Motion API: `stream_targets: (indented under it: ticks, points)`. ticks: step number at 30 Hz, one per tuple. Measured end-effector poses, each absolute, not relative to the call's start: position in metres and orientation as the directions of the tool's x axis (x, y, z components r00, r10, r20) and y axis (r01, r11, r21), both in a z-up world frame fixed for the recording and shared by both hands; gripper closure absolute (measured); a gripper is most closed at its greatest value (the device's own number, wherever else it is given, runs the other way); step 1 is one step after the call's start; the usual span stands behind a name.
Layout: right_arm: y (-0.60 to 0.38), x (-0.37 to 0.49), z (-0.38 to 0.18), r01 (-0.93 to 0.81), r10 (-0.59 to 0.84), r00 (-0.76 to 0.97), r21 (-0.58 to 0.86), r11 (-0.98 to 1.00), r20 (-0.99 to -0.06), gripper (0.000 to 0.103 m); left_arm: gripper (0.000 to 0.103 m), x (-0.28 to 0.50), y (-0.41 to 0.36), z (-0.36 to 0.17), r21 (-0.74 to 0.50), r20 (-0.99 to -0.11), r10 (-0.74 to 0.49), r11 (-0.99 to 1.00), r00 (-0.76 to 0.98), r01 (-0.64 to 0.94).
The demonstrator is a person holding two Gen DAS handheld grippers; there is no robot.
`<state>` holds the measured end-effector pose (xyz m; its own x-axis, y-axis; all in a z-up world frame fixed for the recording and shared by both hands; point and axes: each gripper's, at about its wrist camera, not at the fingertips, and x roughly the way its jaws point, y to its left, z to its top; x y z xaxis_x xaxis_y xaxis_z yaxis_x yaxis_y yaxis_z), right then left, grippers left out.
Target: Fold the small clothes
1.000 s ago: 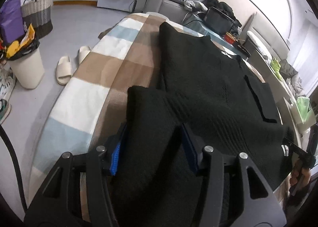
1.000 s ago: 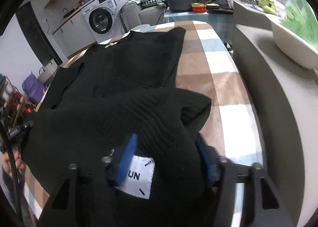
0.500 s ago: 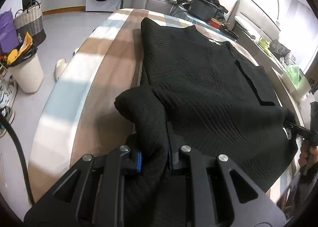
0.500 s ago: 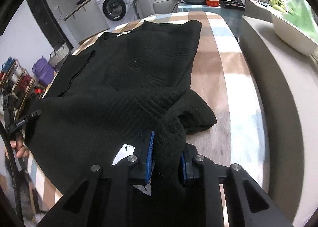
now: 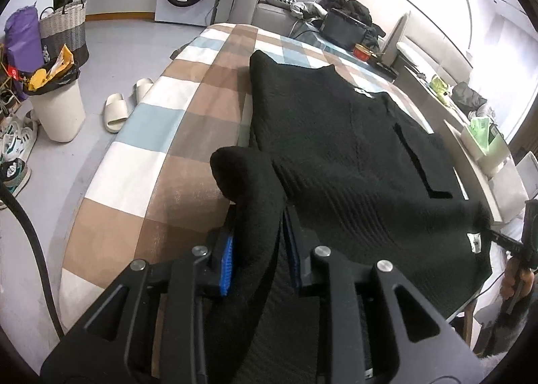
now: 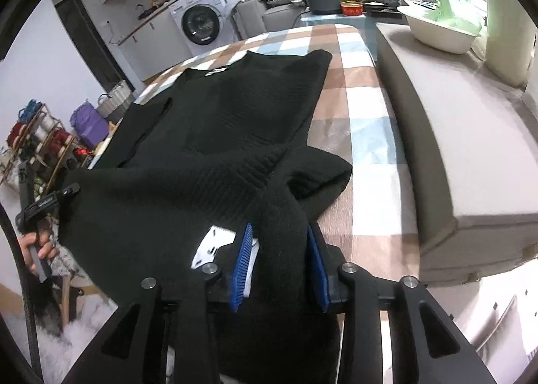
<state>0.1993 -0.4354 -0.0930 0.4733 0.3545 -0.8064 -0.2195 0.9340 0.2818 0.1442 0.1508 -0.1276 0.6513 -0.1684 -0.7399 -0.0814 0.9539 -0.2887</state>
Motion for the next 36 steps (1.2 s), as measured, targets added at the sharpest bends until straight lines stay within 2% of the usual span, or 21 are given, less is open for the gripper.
stream_targets:
  ticks: [6, 10, 12, 16, 21, 26, 29, 36]
  points:
    - [-0.435, 0.186, -0.09, -0.292, 0.452, 0.488, 0.348, 0.891, -0.747, 0.066, 0.082, 0.127, 0.153, -0.121, -0.309, -0.722, -0.188, 0.949, 0.666, -0.066]
    - [-0.431, 0.181, -0.091, -0.319, 0.463, 0.466, 0.345, 0.883, -0.754, 0.066, 0.081, 0.11, 0.151, -0.116, -0.287, -0.731, -0.18, 0.956, 0.658, -0.057]
    - [-0.433, 0.176, -0.092, -0.332, 0.455, 0.453, 0.328, 0.884, -0.766, 0.066, 0.072, 0.102, 0.153, -0.115, -0.275, -0.741, -0.176, 0.96, 0.648, -0.055]
    - [-0.438, 0.171, -0.096, -0.343, 0.416, 0.436, 0.28, 0.897, -0.798, 0.066, 0.063, 0.09, 0.155, -0.121, -0.248, -0.768, -0.15, 0.966, 0.623, -0.073]
    - [-0.445, 0.162, -0.104, -0.352, 0.381, 0.401, 0.244, 0.903, -0.833, 0.066, 0.063, 0.082, 0.156, -0.127, -0.236, -0.792, -0.144, 0.968, 0.594, -0.081]
    - [-0.455, 0.16, -0.112, -0.346, 0.394, 0.382, 0.266, 0.9, -0.836, 0.066, 0.063, 0.077, 0.15, -0.131, -0.218, -0.81, -0.146, 0.974, 0.568, -0.061]
    - [-0.464, 0.157, -0.116, -0.328, 0.387, 0.377, 0.27, 0.906, -0.842, 0.061, 0.063, 0.076, 0.146, -0.133, -0.197, -0.823, -0.143, 0.98, 0.549, -0.041]
    - [-0.465, 0.143, -0.116, -0.39, 0.435, 0.359, 0.29, 0.874, -0.826, 0.061, 0.06, 0.073, 0.147, -0.138, -0.217, -0.83, -0.196, 0.976, 0.522, 0.021]
